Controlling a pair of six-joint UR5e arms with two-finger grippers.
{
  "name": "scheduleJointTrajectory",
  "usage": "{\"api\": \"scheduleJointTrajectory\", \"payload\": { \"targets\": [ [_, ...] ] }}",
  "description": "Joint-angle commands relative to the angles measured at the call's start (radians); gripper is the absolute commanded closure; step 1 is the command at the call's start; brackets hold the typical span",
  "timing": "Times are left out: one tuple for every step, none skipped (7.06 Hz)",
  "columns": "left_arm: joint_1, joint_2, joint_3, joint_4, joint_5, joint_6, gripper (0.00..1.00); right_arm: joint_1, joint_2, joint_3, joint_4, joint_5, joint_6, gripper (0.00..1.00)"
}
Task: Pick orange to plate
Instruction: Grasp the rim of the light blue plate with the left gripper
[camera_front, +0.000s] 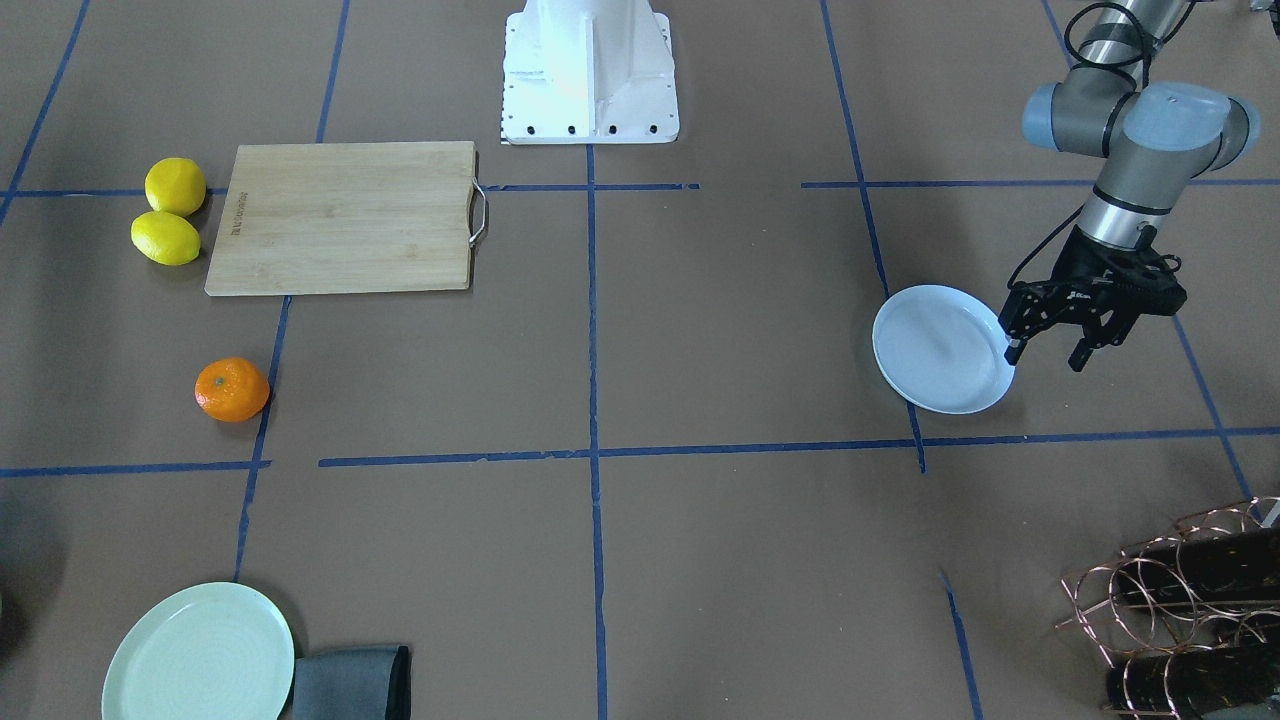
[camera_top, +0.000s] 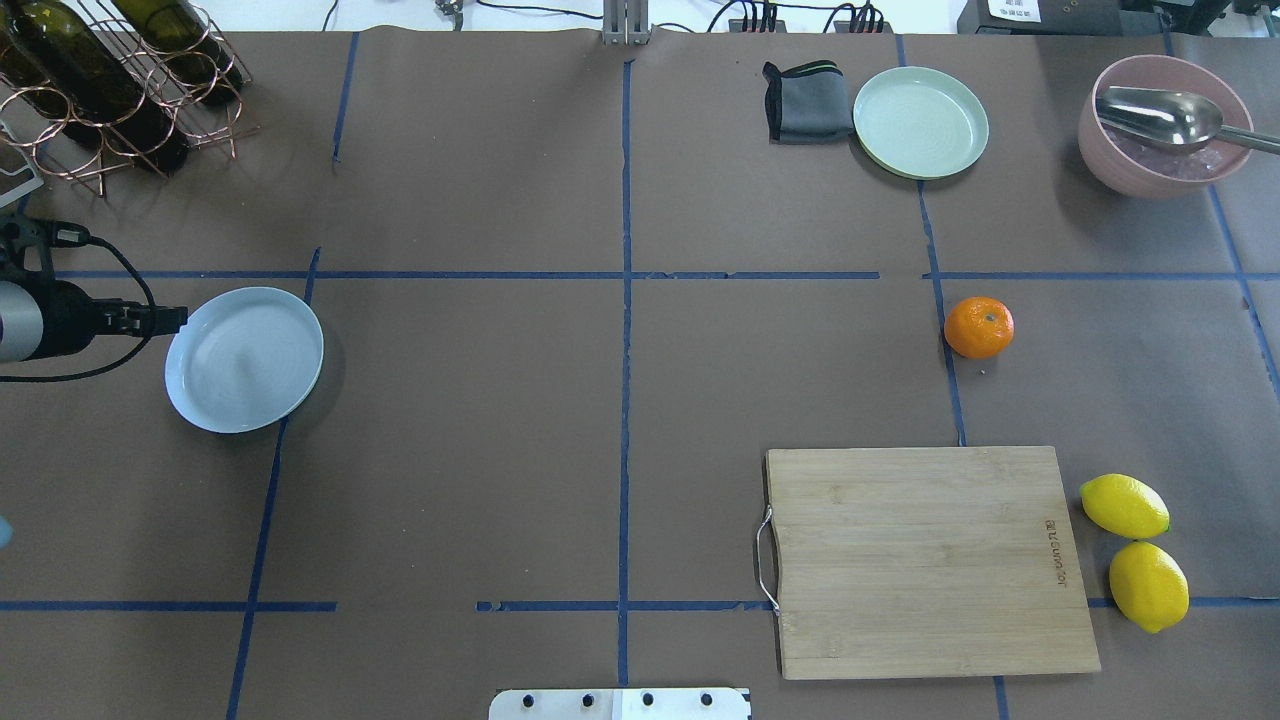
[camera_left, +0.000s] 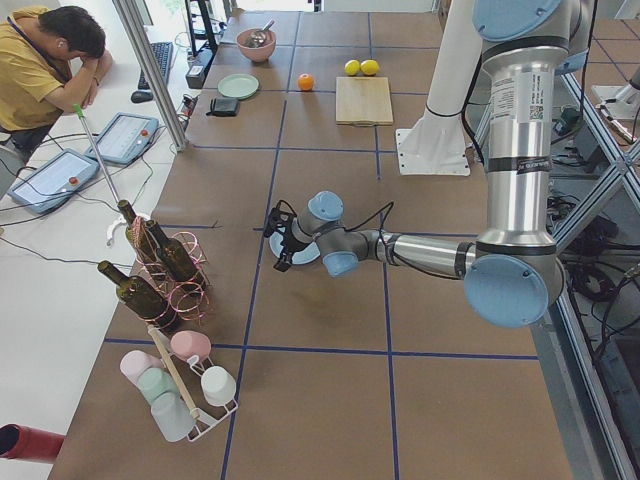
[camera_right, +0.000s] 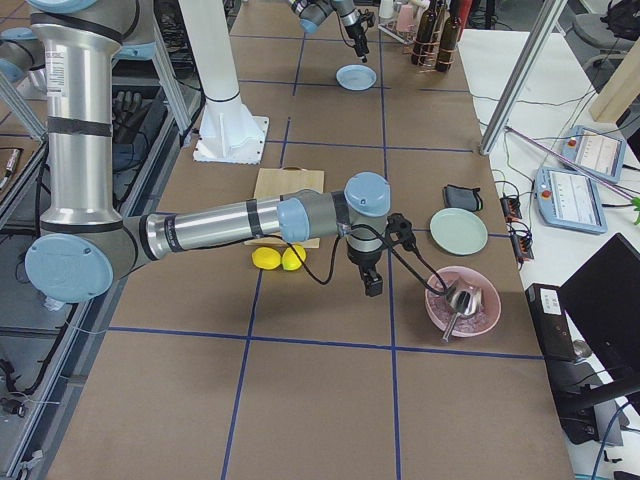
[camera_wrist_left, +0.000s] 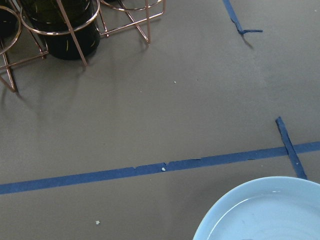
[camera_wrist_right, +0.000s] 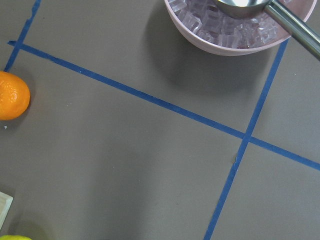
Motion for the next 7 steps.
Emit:
{"api": "scheduleJointTrajectory", "payload": {
  "targets": [
    [0.026, -0.015, 0.030, -0.005, 0.005, 0.000, 0.32, 0.003, 0.000, 0.000, 0.000, 0.000, 0.000, 0.00],
    [0.040, -0.018, 0.033, -0.005, 0.005, -0.001, 0.32, 0.003, 0.000, 0.000, 0.000, 0.000, 0.000, 0.00],
    [0.050, -0.019, 0.033, -0.006, 0.005, -0.001, 0.33, 0.003, 0.000, 0.000, 0.000, 0.000, 0.000, 0.00],
    [0.060, -0.019, 0.033, -0.005, 0.005, 0.000, 0.45, 0.003, 0.000, -0.002, 0.000, 0.000, 0.000, 0.00],
    [0.061, -0.019, 0.035, -0.005, 0.004, 0.000, 0.68, 0.004, 0.000, -0.002, 0.000, 0.000, 0.000, 0.00],
    [0.064, -0.019, 0.035, -0.005, 0.004, 0.002, 0.95, 0.006, 0.000, -0.002, 0.000, 0.000, 0.000, 0.00],
    [0.064, -0.021, 0.033, -0.006, 0.004, 0.009, 1.00, 0.006, 0.000, -0.002, 0.000, 0.000, 0.000, 0.00]
  ]
}}
